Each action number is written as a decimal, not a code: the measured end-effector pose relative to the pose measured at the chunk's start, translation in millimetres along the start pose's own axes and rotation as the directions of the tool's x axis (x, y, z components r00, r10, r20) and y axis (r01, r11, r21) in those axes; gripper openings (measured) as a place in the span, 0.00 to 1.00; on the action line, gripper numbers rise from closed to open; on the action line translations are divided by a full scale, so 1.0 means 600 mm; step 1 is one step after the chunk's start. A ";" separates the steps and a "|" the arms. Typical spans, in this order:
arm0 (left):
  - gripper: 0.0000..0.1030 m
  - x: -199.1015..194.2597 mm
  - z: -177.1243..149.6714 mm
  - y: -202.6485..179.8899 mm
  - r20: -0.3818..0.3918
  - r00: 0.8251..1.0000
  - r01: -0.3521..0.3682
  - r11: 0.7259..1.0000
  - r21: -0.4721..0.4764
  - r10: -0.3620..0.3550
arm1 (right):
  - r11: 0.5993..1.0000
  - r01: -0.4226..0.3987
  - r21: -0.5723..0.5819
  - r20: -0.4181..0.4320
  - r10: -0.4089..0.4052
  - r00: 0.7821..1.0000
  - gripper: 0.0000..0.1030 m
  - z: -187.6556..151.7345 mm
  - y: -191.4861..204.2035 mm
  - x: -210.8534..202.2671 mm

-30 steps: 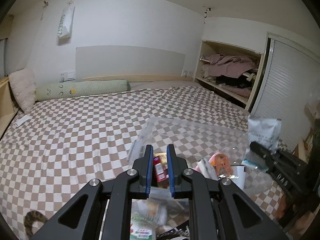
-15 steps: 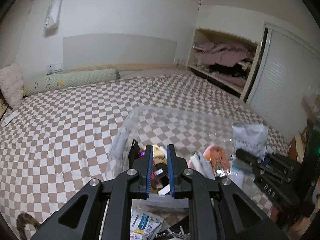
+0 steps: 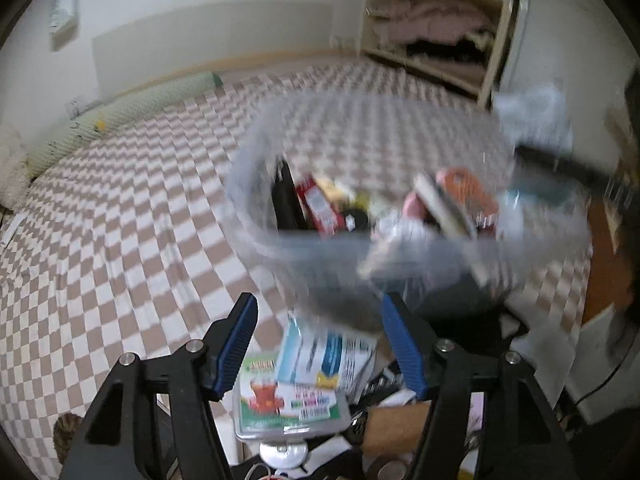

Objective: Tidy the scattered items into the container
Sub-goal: 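Lower the left gripper onto the white medicine sachet and grasp it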

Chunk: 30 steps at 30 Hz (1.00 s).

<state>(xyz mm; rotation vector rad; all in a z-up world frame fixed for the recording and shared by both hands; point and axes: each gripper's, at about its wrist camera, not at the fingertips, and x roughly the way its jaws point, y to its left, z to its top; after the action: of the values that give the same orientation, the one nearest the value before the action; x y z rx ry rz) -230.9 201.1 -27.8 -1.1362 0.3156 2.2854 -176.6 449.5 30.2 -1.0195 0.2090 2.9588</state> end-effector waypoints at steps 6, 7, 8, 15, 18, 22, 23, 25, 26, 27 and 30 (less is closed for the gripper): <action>0.74 0.072 -0.028 -0.044 -0.080 0.996 -0.026 0.986 0.166 0.040 | 0.999 -0.021 0.027 0.004 0.021 1.000 0.14 0.000 -0.006 -0.006; 0.75 0.080 -0.030 -0.050 -0.084 0.996 -0.027 0.982 0.189 0.043 | 0.999 -0.023 0.030 0.004 0.023 1.000 0.14 0.000 -0.007 -0.006; 0.75 0.086 -0.030 -0.055 -0.084 0.995 -0.031 0.978 0.205 0.049 | 0.999 -0.025 0.031 0.005 0.025 1.000 0.14 0.000 -0.007 -0.006; 0.84 0.126 -0.037 -0.063 -0.119 0.989 -0.063 0.970 0.235 0.093 | 0.999 -0.034 0.031 0.001 0.034 0.999 0.14 0.003 -0.006 -0.002; 0.84 0.143 -0.046 -0.066 -0.138 0.982 -0.088 0.960 0.265 0.128 | 0.999 -0.040 0.028 -0.003 0.040 0.999 0.14 0.003 -0.004 -0.001; 0.84 0.165 -0.058 -0.076 -0.144 0.973 -0.128 0.943 0.308 0.180 | 0.999 -0.043 0.027 -0.005 0.043 0.999 0.14 0.003 -0.002 0.000; 0.84 0.168 -0.060 -0.079 -0.142 0.971 -0.138 0.938 0.319 0.191 | 0.999 -0.044 0.028 -0.005 0.044 0.999 0.14 0.003 -0.002 0.000; 0.84 0.171 -0.063 -0.083 -0.141 0.969 -0.145 0.931 0.334 0.201 | 0.999 -0.044 0.030 -0.003 0.044 0.999 0.14 0.004 -0.002 0.000; 0.84 0.174 -0.066 -0.085 -0.149 0.970 -0.134 0.932 0.338 0.194 | 0.999 -0.045 0.030 -0.003 0.045 0.999 0.14 0.005 -0.003 -0.001; 0.84 0.176 -0.068 -0.087 -0.156 0.969 -0.128 0.930 0.345 0.192 | 0.998 -0.046 0.031 -0.002 0.046 0.999 0.14 0.005 -0.003 -0.001; 0.83 0.179 -0.073 -0.092 -0.165 0.967 -0.121 0.922 0.368 0.193 | 0.998 -0.047 0.037 -0.002 0.047 0.999 0.14 0.005 -0.005 0.000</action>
<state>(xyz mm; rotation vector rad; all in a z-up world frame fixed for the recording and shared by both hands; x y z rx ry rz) -221.8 267.7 -137.6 -1.1810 0.8922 2.1306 -178.0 452.7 32.3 -1.0296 0.2900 2.9834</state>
